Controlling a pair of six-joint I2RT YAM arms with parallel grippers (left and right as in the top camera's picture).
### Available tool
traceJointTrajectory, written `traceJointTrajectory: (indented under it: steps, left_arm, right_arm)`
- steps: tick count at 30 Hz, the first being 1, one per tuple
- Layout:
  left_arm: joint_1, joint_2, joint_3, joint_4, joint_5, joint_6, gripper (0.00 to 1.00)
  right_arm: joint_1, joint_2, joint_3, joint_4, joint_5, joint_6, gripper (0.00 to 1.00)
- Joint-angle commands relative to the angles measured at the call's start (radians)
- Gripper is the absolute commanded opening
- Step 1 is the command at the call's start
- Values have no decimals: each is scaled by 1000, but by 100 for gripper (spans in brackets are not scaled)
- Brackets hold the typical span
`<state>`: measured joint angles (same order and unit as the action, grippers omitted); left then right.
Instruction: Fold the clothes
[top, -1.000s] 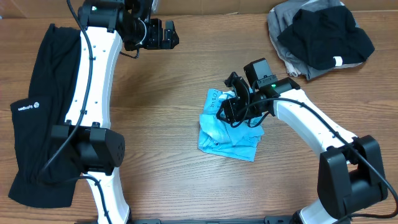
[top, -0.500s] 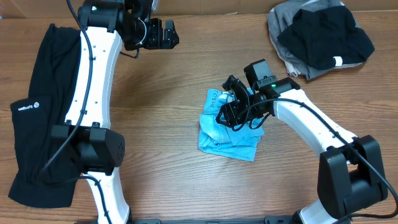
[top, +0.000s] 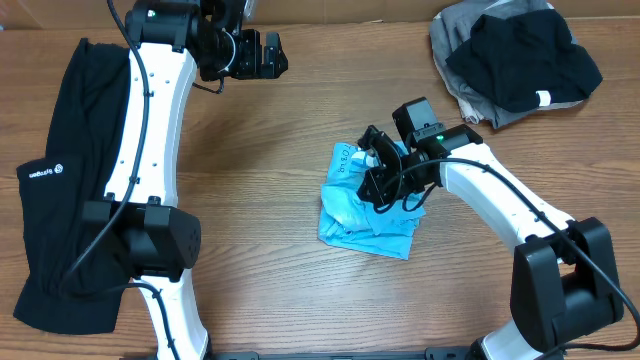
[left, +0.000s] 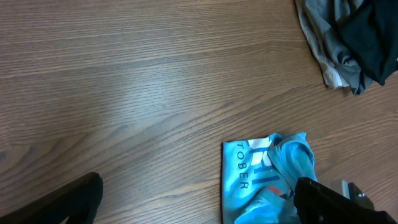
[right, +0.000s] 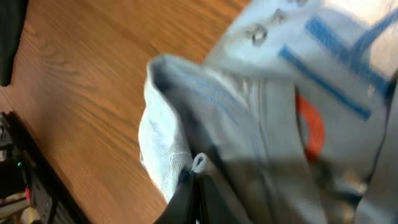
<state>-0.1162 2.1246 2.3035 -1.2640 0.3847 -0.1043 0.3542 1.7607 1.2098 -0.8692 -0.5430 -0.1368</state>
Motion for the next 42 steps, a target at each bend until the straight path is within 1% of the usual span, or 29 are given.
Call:
traceJointTrajectory:
  steps: [1,5,6,7,10,12,16,22,26,27,28,31,32,34,36,42]
  left_arm:
    - [-2,-19,15,3,-3,16,100]
    - [-2,-19,15,3,-3,16,100]
    - [-2,-19,15,3,-3,16,100]
    - [-2,-19,15,3,-3,16,100]
    - [-2,-19,15,4,-3,16,100]
    - [-2,-19,15,5,-3,24,100]
    - [-2,-19,15,4,-15,31,100]
    - [-2,-19,15,4,-30,41,100]
    - [-2,-19,15,6,-30,53,100]
    - [-2,-19,15,7,-30,53,100]
    - [-2,-19,15,8,-30,53,100]
    - [1,-19,15,21,-30,53,100]
    - [4,-19,15,28,-30,52,100]
    - [12,-19,15,37,-30,53,100]
    - [27,-19,15,42,-30,53,100]
    - [71,-19,15,42,-30,52,100]
  right_arm:
    - [0,-40,16,-65,32,79,4]
    - [0,-65,16,-181,130,188,4]
    - [-1,-74,16,-251,190,279,4]
    - [-2,-74,16,-282,213,321,4]
    - [-3,-74,7,-352,276,427,4]
    - [-3,-74,-8,-376,291,470,4]
    - [-3,-74,-28,-396,304,506,4]
    - [-3,-79,-18,-422,307,507,4]
    - [10,-126,58,-423,293,448,4]
    - [17,-139,87,-418,292,433,5]
    - [26,-149,120,-411,291,413,10]
    - [56,-150,187,-375,292,360,37]
    - [66,-148,192,-349,291,346,42]
    - [86,-142,191,-309,296,340,57]
    - [107,-116,191,-271,296,306,69]
    - [163,-3,190,-198,296,264,70]
